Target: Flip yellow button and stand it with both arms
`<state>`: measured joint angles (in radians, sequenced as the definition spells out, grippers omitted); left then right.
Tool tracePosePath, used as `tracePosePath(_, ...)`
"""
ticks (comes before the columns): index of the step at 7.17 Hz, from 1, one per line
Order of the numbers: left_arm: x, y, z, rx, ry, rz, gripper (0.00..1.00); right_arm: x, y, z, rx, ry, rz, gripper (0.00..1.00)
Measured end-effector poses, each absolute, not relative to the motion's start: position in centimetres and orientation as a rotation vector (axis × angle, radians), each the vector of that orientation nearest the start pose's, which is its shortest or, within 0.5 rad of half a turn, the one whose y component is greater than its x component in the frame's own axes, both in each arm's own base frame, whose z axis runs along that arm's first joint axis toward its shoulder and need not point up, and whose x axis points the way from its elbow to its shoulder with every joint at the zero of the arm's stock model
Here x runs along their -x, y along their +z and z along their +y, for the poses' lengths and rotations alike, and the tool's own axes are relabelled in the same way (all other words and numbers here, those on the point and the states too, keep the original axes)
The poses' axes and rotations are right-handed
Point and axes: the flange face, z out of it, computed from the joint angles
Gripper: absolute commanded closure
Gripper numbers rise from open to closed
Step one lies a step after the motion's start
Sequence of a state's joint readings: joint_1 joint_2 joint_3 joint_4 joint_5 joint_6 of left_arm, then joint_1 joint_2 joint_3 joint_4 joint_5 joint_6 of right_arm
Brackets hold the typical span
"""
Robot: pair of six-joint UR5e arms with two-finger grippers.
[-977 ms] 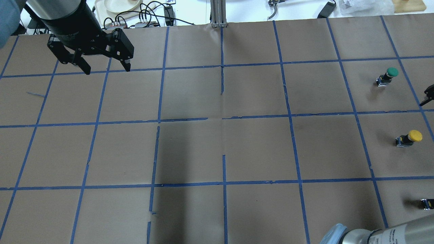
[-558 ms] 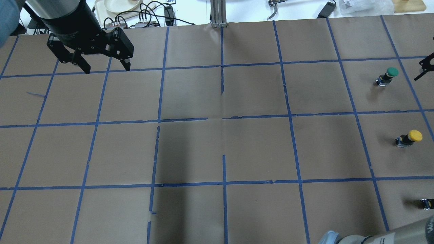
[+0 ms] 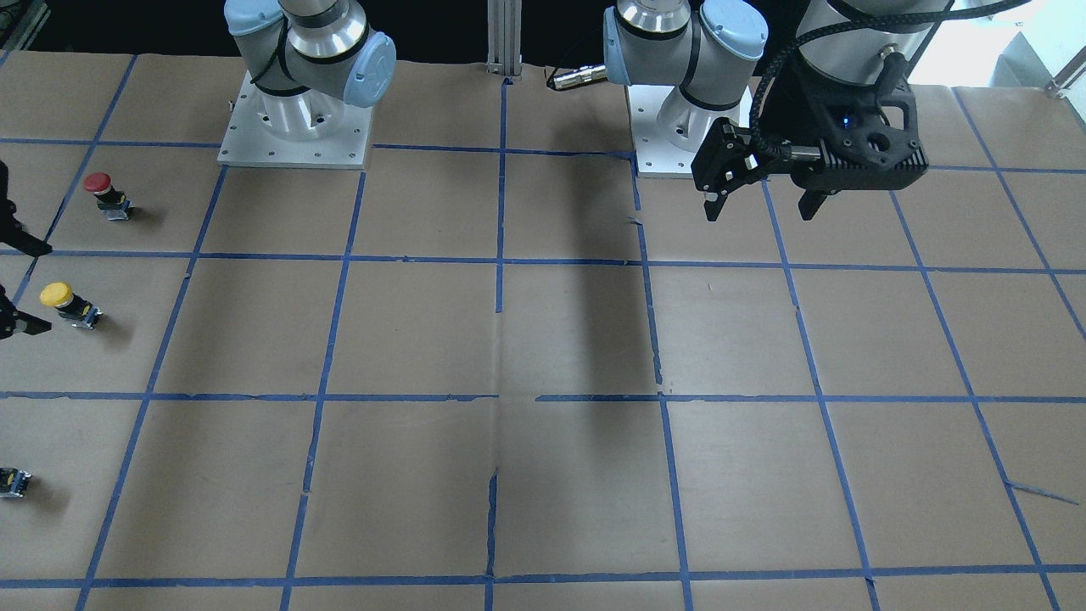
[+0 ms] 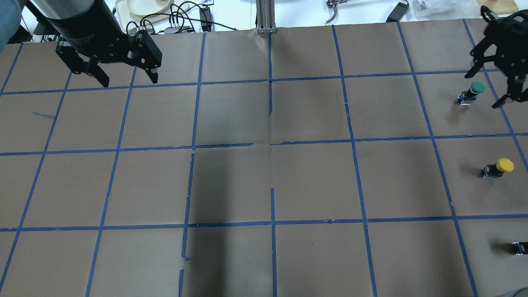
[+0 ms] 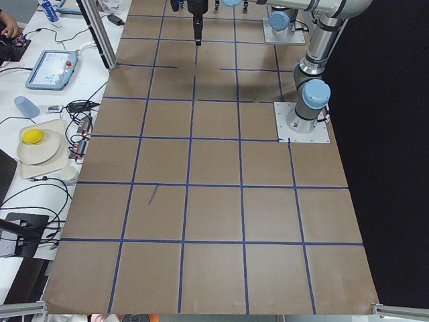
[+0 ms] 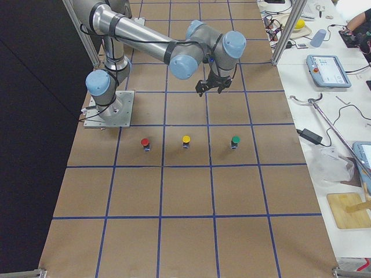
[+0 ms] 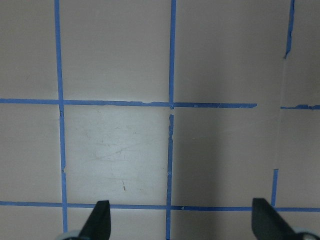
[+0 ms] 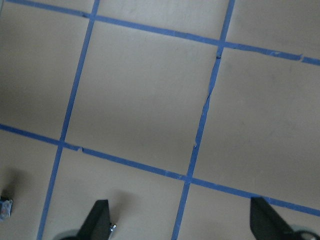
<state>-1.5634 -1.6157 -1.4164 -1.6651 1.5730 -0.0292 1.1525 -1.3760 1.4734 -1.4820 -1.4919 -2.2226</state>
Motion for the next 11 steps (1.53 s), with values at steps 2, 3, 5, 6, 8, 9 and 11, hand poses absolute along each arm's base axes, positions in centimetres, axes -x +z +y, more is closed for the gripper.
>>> tracePosePath(2,12.9,53.2,-51.1,0.057,-0.024,3.139,0.0,1.5,45.7,-55.2,2.209,-0.023,1.998,0.0)
tracePosePath(3,12.9,53.2,-51.1,0.057,-0.024,3.139,0.0,-2.1,46.9,-54.5,2.156,-0.016,2.073,0.0)
tracePosePath(5,12.9,53.4,-51.2,0.057,-0.029,3.139,0.0,-8.4,47.9,-53.4,1.988,0.0,2.246,0.0)
tracePosePath(6,12.9,53.4,-51.2,0.058,-0.03,3.14,0.0,-10.8,48.4,-53.1,1.807,-0.006,2.393,0.0)
tracePosePath(8,12.9,53.4,-51.2,0.058,-0.031,3.14,0.0,-12.5,50.3,-53.0,1.427,-0.027,2.644,0.0)
tracePosePath(9,12.9,53.4,-51.2,0.057,-0.031,3.14,0.0,-12.9,51.4,-53.0,1.282,-0.03,2.724,0.0)
tracePosePath(11,12.9,53.4,-51.2,0.056,-0.031,3.14,0.0,-14.4,52.8,-52.2,0.926,0.023,2.885,0.0)
